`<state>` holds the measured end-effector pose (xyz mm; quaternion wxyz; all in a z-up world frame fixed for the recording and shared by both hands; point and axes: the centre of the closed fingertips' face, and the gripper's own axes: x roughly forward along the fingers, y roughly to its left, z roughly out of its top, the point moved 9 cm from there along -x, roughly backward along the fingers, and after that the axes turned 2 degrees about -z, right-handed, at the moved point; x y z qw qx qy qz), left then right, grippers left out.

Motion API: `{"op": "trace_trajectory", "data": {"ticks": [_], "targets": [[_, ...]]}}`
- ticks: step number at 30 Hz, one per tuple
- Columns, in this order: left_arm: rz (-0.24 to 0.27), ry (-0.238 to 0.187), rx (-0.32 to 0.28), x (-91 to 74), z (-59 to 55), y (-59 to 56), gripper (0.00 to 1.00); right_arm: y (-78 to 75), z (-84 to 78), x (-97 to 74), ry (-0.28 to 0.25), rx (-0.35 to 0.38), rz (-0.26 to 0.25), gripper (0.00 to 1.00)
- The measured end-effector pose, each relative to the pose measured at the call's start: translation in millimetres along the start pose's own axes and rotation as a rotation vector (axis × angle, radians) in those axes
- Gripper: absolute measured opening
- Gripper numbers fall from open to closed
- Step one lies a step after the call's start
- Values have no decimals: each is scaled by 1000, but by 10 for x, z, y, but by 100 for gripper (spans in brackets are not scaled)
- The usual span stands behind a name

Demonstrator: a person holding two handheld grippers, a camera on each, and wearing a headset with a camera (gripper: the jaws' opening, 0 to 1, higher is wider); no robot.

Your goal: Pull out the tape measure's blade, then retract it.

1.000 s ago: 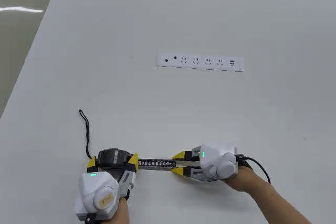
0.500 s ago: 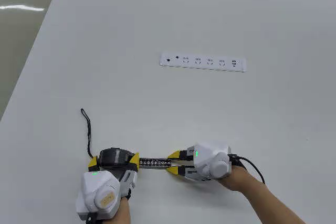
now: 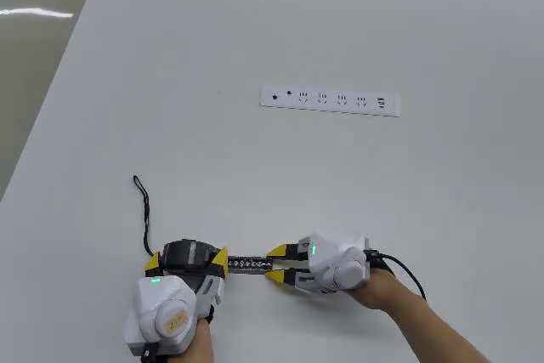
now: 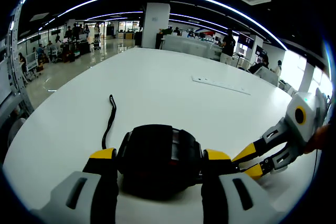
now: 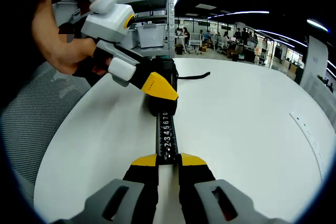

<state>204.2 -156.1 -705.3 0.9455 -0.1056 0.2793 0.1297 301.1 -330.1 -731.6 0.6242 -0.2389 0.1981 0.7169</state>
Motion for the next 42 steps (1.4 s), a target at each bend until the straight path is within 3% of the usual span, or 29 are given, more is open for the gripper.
{"op": "trace_trajectory", "data": {"ticks": [42], "targets": [[-19,11,-22,-9,14,7,61,38,235,396,-47,-14,28,12]]}}
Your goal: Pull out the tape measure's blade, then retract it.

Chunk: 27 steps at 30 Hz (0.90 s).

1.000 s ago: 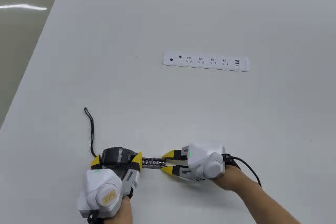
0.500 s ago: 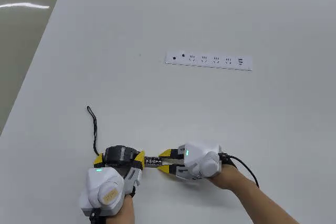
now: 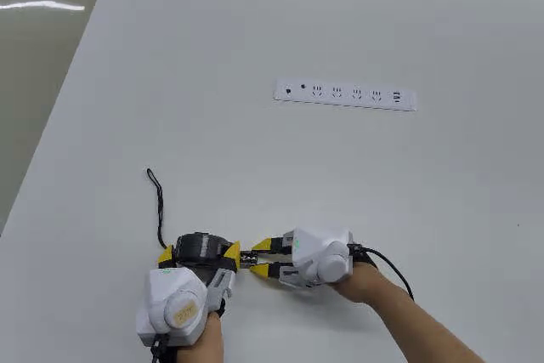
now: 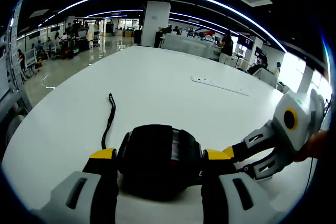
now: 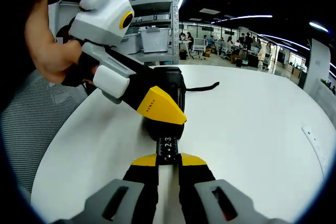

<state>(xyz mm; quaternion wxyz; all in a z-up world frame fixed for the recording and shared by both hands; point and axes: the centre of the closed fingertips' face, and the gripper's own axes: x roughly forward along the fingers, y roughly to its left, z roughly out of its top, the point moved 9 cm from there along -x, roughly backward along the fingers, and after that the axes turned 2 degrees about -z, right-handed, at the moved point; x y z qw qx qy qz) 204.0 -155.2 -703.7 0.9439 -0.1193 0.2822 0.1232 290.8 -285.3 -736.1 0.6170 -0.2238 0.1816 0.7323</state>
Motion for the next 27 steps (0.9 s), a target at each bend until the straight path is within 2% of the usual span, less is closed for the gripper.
{"op": "trace_trajectory", "data": {"ticks": [19,27], "targets": [[-1,3,-9,3,10,7,61,2,111,188,-32,-10,7,12],[0,3,-10,3,9,3,62,-15,94,189,-42,-27,23,12]]}}
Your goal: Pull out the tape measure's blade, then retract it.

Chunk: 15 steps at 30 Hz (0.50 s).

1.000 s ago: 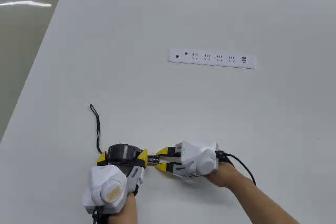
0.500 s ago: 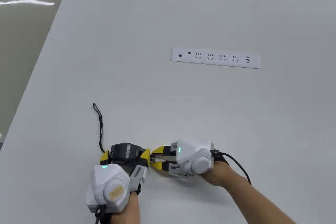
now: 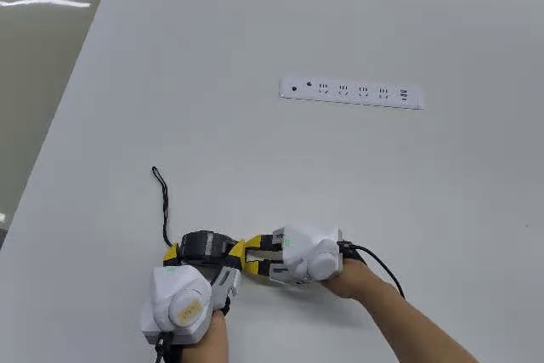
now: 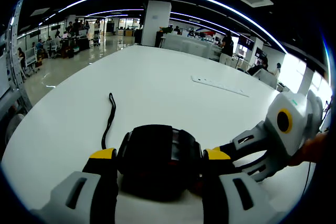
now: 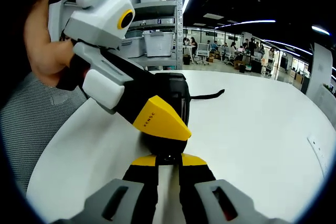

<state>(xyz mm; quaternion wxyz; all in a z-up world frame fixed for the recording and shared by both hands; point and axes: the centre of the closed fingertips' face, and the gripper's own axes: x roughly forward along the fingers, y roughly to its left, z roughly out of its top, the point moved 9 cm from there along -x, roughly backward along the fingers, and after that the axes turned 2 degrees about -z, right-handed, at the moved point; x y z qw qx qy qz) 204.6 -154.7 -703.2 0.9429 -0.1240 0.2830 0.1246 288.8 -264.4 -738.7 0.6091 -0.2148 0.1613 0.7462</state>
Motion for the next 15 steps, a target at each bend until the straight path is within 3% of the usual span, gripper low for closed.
{"op": "trace_trajectory", "data": {"ticks": [15], "targets": [[2,-5,-8,1,0,-6,65,-17,12,-8,1,-7,-11,14]]}}
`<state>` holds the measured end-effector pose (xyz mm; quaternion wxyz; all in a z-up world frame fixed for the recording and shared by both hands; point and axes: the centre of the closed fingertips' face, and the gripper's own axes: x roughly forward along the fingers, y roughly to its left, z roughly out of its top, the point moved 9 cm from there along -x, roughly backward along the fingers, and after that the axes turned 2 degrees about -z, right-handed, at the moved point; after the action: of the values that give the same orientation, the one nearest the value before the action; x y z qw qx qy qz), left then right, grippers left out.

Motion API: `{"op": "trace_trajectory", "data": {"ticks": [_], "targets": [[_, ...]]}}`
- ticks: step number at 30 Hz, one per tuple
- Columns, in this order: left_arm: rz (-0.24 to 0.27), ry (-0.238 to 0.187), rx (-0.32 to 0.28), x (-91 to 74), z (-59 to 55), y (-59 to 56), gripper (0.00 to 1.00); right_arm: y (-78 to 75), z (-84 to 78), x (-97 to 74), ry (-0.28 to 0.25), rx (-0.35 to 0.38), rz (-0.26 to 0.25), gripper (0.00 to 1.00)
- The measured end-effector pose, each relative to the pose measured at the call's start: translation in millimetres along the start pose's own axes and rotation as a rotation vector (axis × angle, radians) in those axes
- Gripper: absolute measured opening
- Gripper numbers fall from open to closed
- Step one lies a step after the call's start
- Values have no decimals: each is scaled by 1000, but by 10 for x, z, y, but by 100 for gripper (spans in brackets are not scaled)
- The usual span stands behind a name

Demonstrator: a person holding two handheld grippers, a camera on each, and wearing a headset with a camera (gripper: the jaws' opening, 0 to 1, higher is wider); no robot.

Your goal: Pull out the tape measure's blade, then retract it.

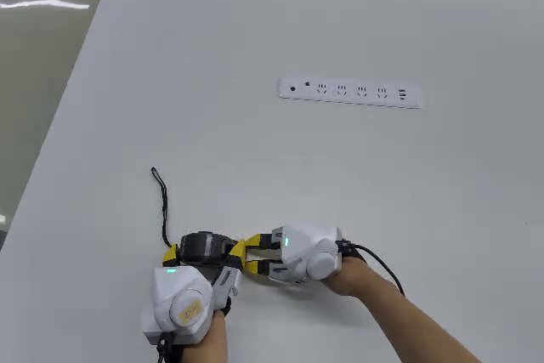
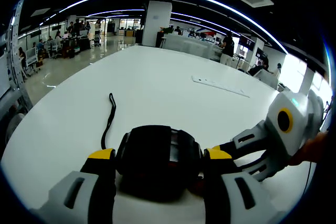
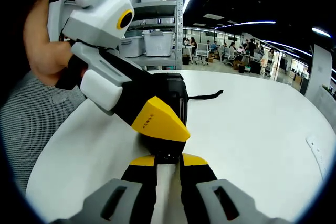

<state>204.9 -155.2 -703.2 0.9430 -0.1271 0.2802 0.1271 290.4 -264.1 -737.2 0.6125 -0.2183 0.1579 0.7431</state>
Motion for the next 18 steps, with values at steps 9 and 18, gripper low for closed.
{"op": "trace_trajectory", "data": {"ticks": [9,18], "targets": [[-23,31,76,7,-8,12,66,-5,-15,-40,13,15,-12,18],[-68,62,104,0,-16,38,71,20,11,-61,26,25,-23,22]]}}
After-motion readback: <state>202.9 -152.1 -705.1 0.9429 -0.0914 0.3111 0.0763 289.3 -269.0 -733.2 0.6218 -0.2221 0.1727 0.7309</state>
